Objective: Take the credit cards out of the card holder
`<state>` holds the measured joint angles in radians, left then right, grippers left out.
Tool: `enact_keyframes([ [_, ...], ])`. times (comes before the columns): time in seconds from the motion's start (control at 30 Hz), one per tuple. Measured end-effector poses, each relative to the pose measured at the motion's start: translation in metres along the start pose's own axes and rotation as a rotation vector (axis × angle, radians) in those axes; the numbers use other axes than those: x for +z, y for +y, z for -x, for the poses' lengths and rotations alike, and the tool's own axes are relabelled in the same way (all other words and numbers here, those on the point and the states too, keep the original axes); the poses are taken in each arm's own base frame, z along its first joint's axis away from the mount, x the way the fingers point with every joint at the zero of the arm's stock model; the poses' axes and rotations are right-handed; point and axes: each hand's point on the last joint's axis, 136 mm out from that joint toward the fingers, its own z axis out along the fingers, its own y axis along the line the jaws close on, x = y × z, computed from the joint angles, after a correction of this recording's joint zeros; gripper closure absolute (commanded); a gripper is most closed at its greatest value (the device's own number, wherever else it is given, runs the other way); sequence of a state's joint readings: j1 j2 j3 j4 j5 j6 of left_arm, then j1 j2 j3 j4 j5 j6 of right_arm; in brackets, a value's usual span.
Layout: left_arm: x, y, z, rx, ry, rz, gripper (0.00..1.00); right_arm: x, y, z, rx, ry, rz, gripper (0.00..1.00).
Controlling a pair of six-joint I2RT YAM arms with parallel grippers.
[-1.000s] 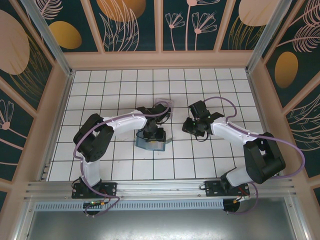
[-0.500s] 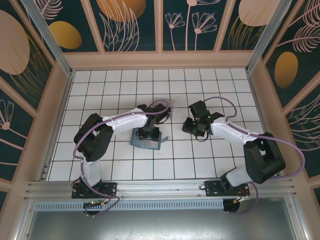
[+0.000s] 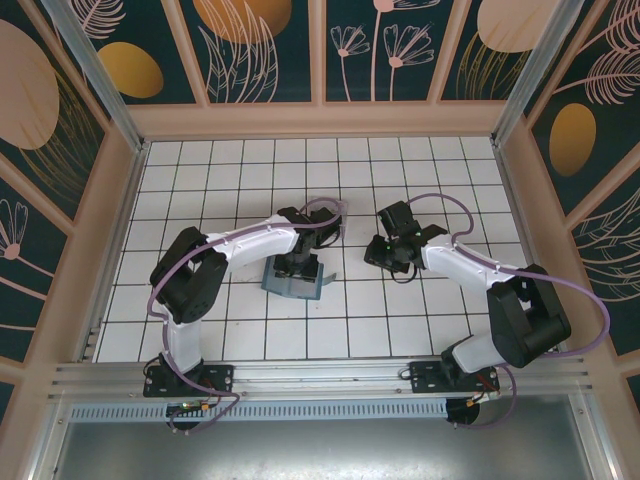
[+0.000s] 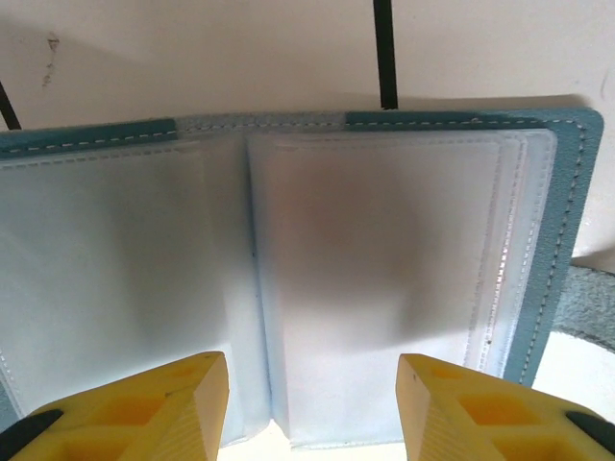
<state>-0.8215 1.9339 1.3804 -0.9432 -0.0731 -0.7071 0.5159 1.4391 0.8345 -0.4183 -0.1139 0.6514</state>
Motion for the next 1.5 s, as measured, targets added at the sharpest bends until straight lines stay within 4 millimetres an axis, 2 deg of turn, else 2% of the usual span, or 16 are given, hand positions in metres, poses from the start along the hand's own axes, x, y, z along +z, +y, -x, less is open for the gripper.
enact_keyframes([
  [0.13, 0.000, -0.007, 0.000, -0.001, 0.008, -0.036, 0.50, 0.000, 0.000, 0.000, 0.000, 0.000, 0.000, 0.68],
  [0.37, 0.002, -0.048, -0.004, -0.004, 0.038, -0.256, 0.52, 0.000, 0.000, 0.000, 0.001, -0.001, 0.002, 0.68],
  [0.53, 0.007, -0.059, -0.011, -0.011, 0.067, -0.332, 0.55, -0.003, 0.006, -0.001, 0.000, 0.007, 0.030, 0.67],
  [0.7, 0.008, -0.059, -0.011, -0.012, 0.059, -0.339, 0.57, -0.002, 0.027, -0.007, -0.002, 0.035, 0.144, 0.65],
  [0.93, 0.007, -0.055, -0.011, -0.014, 0.043, -0.327, 0.60, 0.009, 0.065, -0.032, -0.046, 0.121, 0.282, 0.62],
  [1.07, 0.007, -0.050, -0.012, -0.016, 0.033, -0.314, 0.62, 0.026, 0.072, -0.050, -0.056, 0.187, 0.290, 0.62],
  [1.2, 0.006, -0.047, -0.013, -0.018, 0.025, -0.306, 0.63, 0.037, 0.074, -0.058, -0.045, 0.224, 0.296, 0.62],
  [1.33, 0.006, -0.045, -0.013, -0.018, 0.021, -0.301, 0.63, 0.042, 0.079, -0.060, -0.040, 0.233, 0.311, 0.67],
  [1.5, 0.008, -0.041, -0.012, -0.020, 0.011, -0.279, 0.61, 0.044, 0.077, -0.061, -0.031, 0.237, 0.304, 0.83],
])
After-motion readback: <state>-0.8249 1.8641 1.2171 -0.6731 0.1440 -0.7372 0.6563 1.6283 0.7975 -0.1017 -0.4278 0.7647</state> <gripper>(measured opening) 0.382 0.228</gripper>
